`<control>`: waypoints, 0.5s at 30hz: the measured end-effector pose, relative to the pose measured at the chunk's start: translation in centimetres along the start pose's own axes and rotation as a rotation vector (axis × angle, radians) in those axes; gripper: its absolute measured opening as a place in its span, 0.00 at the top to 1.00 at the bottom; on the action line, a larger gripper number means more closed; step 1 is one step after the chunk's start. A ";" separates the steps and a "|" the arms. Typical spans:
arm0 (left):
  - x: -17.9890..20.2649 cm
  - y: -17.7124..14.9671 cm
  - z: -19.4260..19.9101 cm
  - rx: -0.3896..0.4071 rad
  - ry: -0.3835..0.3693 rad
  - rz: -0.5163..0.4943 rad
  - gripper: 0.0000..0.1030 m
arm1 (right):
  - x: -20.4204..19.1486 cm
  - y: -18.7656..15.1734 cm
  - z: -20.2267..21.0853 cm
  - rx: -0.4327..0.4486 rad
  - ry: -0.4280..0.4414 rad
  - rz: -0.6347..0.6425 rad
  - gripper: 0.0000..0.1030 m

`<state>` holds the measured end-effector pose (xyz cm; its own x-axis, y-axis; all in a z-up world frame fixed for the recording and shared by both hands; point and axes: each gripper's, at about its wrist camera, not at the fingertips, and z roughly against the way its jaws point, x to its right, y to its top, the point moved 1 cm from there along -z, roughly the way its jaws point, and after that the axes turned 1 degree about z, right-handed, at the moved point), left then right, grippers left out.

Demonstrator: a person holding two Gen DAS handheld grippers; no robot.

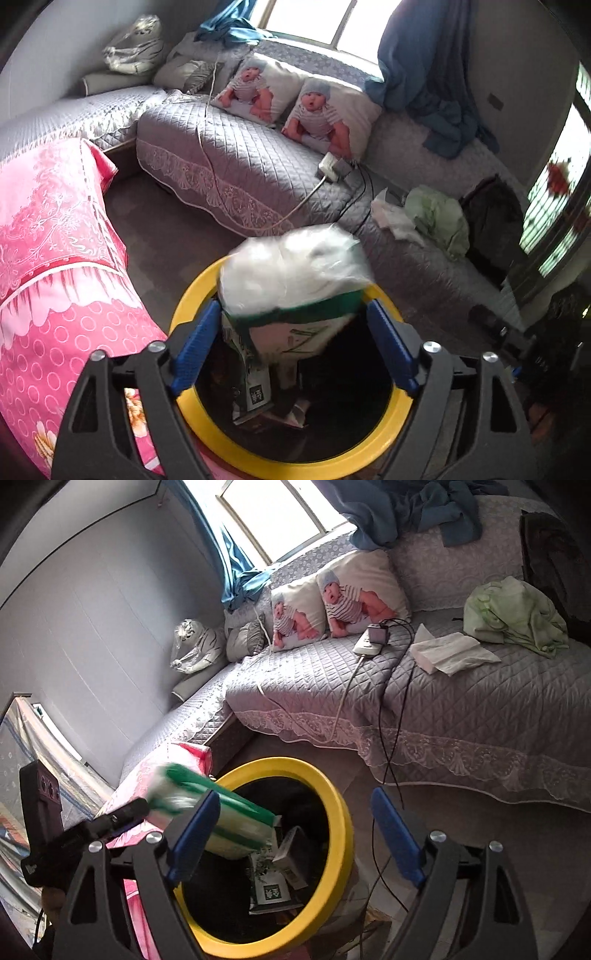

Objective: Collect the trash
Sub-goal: 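Open both grippers over the yellow bin to drop the box and pack, then move both open grippers back over the bed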

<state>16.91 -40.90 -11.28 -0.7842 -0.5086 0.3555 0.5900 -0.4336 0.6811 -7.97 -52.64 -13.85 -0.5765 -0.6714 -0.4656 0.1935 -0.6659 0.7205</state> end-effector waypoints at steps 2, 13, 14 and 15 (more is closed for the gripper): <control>-0.2 0.4 0.5 0.000 -0.001 -0.009 0.13 | -0.9 0.1 0.2 0.006 0.001 0.018 0.21; -4.3 2.3 16.6 0.432 0.002 0.182 0.11 | -10.5 1.1 1.6 0.049 0.151 0.233 0.17; -5.1 2.3 18.8 0.477 -0.003 0.208 0.09 | -12.6 0.9 1.5 0.050 0.182 0.290 0.17; -6.2 2.3 21.6 0.525 -0.009 0.240 0.09 | -14.1 0.8 1.4 0.053 0.206 0.330 0.17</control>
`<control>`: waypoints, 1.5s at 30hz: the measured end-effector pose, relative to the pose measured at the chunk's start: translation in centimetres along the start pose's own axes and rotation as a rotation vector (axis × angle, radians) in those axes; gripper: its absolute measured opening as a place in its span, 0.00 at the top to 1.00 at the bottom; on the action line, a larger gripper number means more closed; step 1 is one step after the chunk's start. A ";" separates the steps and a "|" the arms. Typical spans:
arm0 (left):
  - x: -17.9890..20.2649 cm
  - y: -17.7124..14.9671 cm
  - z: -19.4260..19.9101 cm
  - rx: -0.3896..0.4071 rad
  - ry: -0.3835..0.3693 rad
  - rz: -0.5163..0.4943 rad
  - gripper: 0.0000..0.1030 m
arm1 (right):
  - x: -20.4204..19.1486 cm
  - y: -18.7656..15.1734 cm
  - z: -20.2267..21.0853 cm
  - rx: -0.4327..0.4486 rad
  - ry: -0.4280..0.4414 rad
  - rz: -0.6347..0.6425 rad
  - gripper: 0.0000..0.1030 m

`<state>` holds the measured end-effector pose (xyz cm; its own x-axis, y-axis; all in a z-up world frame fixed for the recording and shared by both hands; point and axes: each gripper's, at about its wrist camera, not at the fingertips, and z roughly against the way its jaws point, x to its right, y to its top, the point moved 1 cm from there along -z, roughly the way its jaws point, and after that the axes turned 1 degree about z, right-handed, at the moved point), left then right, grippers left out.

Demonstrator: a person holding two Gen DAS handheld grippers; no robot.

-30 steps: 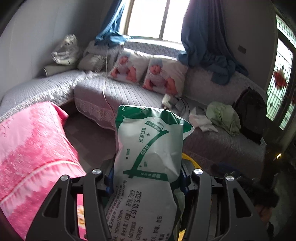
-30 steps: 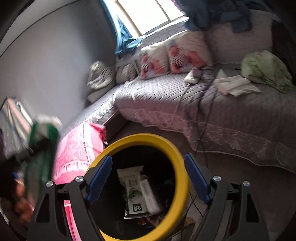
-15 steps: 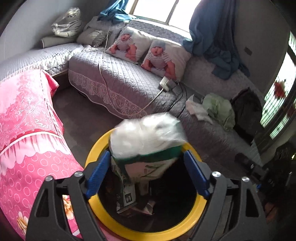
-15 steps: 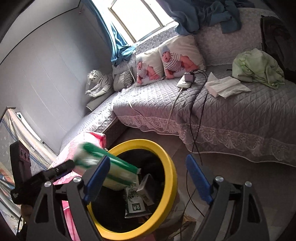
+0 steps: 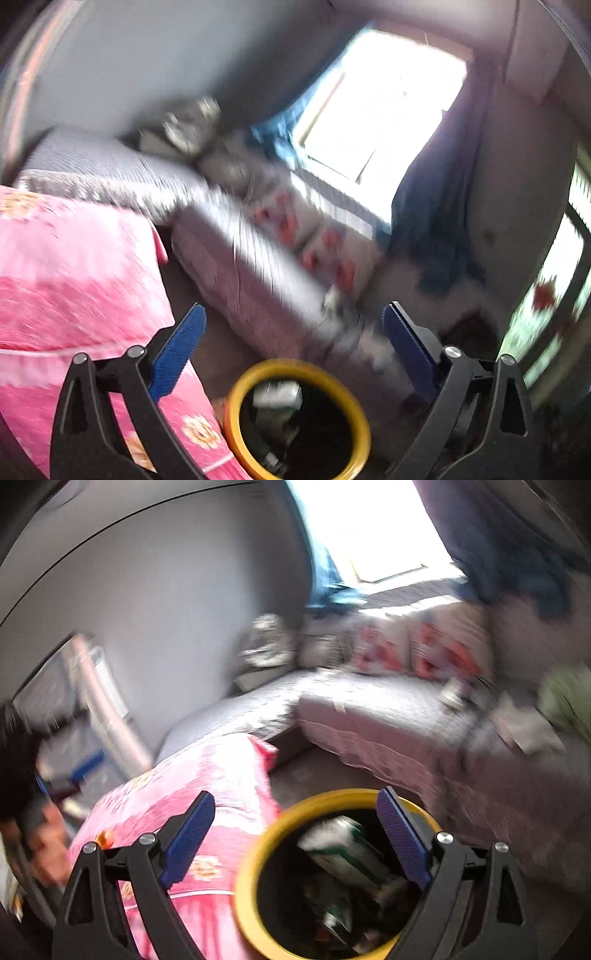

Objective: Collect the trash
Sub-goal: 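Move both open grippers back over the bed, then grasp the pink tube with blue cap with the right gripper and lift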

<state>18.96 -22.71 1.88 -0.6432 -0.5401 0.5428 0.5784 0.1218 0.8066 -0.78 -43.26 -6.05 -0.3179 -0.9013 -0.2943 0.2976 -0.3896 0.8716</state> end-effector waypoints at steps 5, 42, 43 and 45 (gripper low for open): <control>-4.7 6.2 10.2 0.134 0.094 0.058 0.08 | -9.1 1.0 -3.0 -0.007 0.196 0.190 0.17; -31.2 -3.0 46.5 0.373 0.864 0.372 0.08 | -54.5 -19.0 -29.4 -0.768 0.745 1.004 0.44; -31.2 -3.0 46.3 0.368 0.863 0.370 0.08 | -54.6 -19.1 -29.6 -0.783 0.753 0.993 0.44; -31.2 -3.0 45.4 0.347 0.866 0.358 0.08 | -54.8 -19.3 -29.7 -0.787 0.750 0.990 0.54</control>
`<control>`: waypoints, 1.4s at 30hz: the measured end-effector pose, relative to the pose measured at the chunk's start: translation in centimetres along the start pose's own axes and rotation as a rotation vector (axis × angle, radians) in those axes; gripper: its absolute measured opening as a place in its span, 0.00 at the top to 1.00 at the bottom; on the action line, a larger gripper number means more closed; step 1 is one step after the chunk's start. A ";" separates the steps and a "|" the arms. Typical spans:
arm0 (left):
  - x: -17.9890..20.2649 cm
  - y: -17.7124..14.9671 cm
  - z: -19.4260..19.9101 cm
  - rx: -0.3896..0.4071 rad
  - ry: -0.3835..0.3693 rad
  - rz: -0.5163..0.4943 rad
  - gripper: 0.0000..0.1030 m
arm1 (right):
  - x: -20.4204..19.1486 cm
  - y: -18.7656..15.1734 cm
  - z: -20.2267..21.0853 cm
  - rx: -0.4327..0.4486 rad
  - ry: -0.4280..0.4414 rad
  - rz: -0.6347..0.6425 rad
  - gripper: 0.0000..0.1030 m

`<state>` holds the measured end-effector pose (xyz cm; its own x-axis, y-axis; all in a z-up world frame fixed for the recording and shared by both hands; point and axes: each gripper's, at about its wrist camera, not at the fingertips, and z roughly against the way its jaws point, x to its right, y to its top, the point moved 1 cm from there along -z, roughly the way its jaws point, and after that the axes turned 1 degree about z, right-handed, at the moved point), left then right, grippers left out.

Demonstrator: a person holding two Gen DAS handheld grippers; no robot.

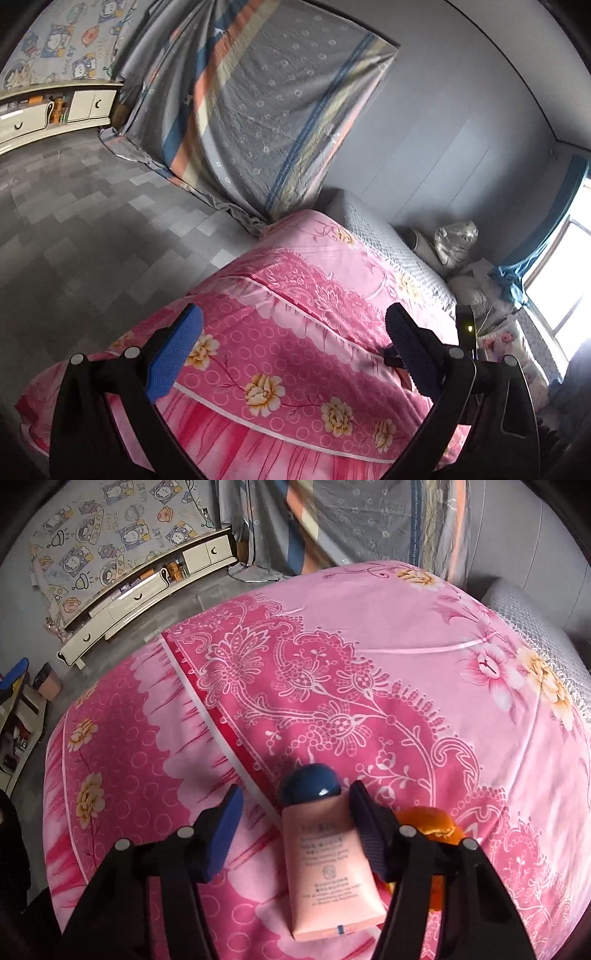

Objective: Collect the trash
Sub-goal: 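Grasp the pink tube with blue cap with the right gripper and lift, then grasp the orange peel with the left gripper and lift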

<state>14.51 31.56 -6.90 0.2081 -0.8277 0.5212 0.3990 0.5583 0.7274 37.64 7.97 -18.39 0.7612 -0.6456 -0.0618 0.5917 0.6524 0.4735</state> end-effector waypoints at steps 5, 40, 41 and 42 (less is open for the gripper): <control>1.9 -1.1 -0.8 -0.034 0.028 -0.099 0.08 | 0.9 -0.2 1.1 0.045 0.038 -0.073 0.66; 28.1 -14.6 -28.9 -0.559 -0.161 -0.795 0.22 | 5.8 -26.3 28.1 0.654 0.107 -0.488 0.70; 28.3 -14.8 -29.4 -0.563 -0.154 -0.804 0.28 | 5.9 -26.7 28.2 0.656 0.111 -0.497 0.70; 28.3 -15.2 -30.0 -0.568 -0.133 -0.814 0.32 | 6.0 -27.0 28.2 0.661 0.110 -0.505 0.70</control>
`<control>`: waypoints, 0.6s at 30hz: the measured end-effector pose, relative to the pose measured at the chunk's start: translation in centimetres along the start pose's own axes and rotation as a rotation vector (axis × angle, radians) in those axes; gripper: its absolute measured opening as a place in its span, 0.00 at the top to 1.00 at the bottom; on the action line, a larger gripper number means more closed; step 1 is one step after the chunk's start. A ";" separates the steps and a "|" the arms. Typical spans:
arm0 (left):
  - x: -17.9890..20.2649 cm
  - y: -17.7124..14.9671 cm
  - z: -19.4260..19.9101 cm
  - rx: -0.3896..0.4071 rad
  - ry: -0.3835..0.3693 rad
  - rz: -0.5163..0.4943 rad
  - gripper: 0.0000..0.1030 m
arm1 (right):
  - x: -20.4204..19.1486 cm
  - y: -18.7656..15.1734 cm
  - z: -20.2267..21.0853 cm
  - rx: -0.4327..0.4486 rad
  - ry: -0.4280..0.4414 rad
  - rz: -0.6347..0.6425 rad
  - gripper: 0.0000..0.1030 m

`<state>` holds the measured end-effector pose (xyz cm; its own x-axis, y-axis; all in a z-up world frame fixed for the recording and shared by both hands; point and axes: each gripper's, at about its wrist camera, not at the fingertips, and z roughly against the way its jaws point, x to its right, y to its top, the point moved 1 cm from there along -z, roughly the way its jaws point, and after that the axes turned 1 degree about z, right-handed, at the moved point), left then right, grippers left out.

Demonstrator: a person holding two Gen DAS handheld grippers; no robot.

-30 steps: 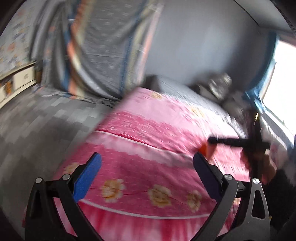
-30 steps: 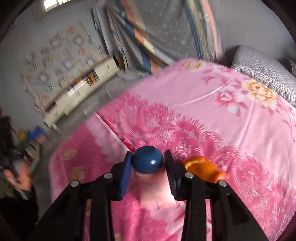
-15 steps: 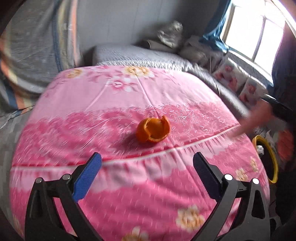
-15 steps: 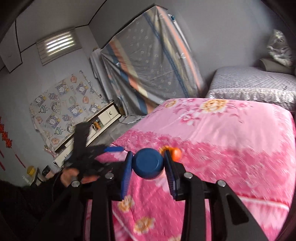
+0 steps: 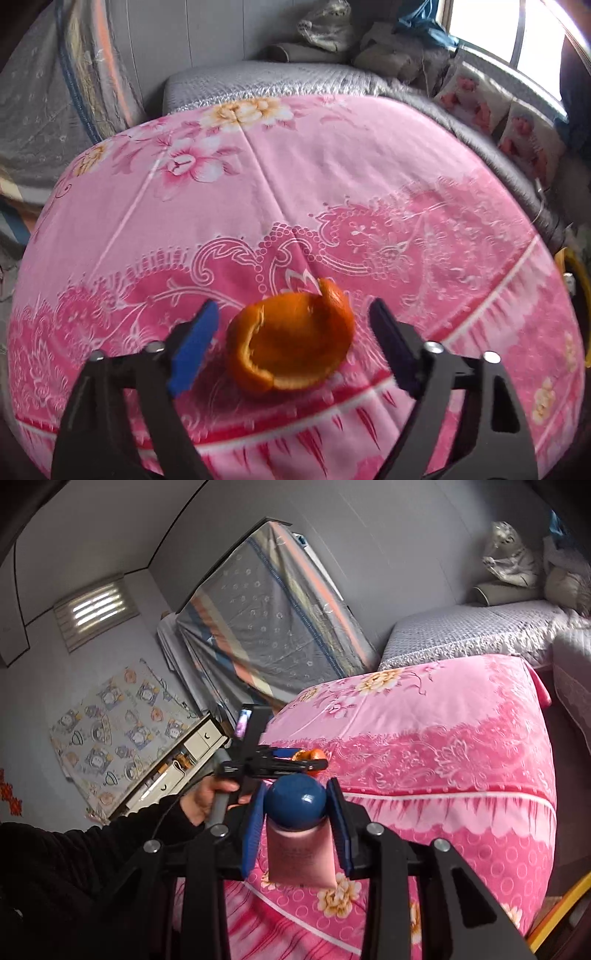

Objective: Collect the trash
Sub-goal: 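Grasp the orange peel with the left gripper and lift, then carry the pink tube and orange peel over the yellow bin with both grippers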

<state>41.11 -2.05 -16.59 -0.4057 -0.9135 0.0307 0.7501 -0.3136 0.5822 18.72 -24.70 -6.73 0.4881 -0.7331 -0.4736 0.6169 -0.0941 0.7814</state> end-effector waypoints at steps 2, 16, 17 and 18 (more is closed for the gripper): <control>-0.1 -0.1 -0.7 -0.002 0.021 -0.003 0.45 | 0.3 -0.2 0.3 0.007 -0.003 -0.013 0.70; 5.1 -1.3 11.6 0.274 -0.041 -0.012 0.53 | 0.3 -0.7 3.4 0.073 -0.022 -0.056 0.70; 6.4 -1.2 12.5 0.291 -0.066 -0.030 0.53 | 0.3 -0.7 4.1 0.086 -0.031 -0.057 0.70; 7.7 -1.2 13.2 0.303 -0.088 -0.045 0.53 | 0.3 -0.7 5.1 0.107 -0.050 -0.058 0.70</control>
<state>30.22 -5.27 -6.28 -0.4887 -0.8703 0.0616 0.5457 -0.2499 0.7999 15.29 -28.27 -5.31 0.4204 -0.7572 -0.5000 0.5723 -0.2063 0.7936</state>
